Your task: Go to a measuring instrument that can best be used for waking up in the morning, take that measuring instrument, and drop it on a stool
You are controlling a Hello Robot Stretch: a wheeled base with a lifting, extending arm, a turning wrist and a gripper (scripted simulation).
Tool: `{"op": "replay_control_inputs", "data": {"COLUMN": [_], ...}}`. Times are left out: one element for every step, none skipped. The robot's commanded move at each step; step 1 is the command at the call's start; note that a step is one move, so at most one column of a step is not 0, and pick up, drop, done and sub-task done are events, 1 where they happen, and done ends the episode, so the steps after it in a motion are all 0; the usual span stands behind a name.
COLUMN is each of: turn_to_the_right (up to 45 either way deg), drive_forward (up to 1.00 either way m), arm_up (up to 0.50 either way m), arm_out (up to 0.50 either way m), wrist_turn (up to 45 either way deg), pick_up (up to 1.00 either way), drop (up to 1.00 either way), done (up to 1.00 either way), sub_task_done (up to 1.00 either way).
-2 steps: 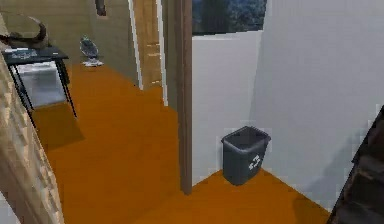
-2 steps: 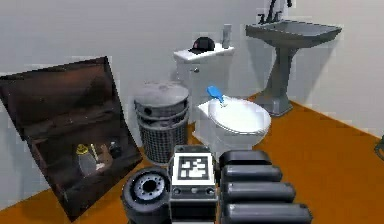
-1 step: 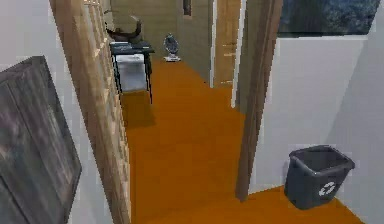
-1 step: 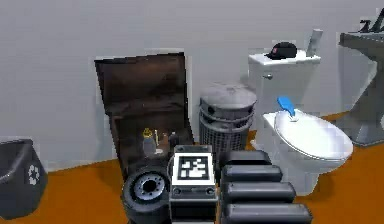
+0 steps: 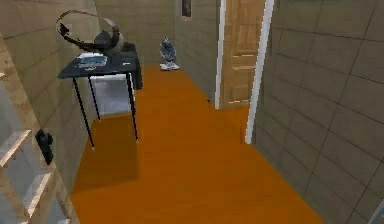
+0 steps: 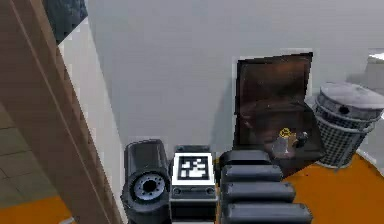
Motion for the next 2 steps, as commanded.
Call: {"op": "replay_control_inputs", "data": {"turn_to_the_right": [0.0,9.0], "drive_forward": [0.3,0.0], "arm_up": [0.0,0.0], "arm_out": [0.0,0.0], "wrist_turn": [0.0,0.0], "pick_up": [0.0,0.0], "drop": [0.0,0.0], "done": [0.0,0.0], "sub_task_done": [0.0,0.0]}}
